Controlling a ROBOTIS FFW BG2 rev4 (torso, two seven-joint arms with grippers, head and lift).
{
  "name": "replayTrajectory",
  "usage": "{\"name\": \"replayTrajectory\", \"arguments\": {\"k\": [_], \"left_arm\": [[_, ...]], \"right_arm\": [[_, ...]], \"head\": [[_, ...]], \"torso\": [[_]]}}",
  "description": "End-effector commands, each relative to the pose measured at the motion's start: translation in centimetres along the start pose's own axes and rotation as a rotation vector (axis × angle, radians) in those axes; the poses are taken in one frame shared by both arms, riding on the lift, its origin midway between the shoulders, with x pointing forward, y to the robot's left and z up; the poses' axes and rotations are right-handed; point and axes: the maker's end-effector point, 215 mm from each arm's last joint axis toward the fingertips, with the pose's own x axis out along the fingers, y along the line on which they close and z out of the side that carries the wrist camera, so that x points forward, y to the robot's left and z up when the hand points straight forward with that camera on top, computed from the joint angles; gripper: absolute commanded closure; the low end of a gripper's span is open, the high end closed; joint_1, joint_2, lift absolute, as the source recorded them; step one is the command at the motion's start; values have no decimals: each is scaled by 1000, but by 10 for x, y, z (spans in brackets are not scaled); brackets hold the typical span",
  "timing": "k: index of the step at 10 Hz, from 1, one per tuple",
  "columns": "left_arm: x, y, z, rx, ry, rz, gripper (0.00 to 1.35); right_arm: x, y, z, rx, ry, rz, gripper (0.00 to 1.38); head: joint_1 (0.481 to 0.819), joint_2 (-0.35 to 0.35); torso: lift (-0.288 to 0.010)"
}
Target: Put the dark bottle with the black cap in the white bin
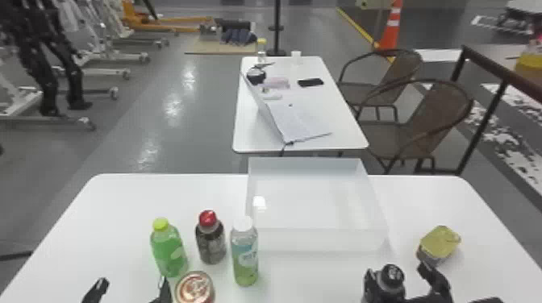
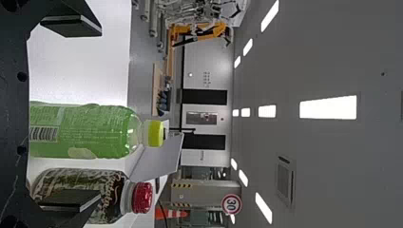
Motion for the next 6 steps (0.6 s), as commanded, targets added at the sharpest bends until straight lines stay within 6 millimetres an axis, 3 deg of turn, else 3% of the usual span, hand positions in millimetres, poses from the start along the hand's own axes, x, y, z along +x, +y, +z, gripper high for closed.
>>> {"name": "replayTrajectory", "arguments": {"k": [1,6], "left_arm": [[0,-1,0,-4,1,2,104],[2,-4,0,-6,-1,-2,104]], "right_arm": [[0,0,-1,3,3,-1,117],[1,1,-1,-3,3,2,117]], "head": [[549,0],[549,0]], "torso": [[-100],[-100]]}}
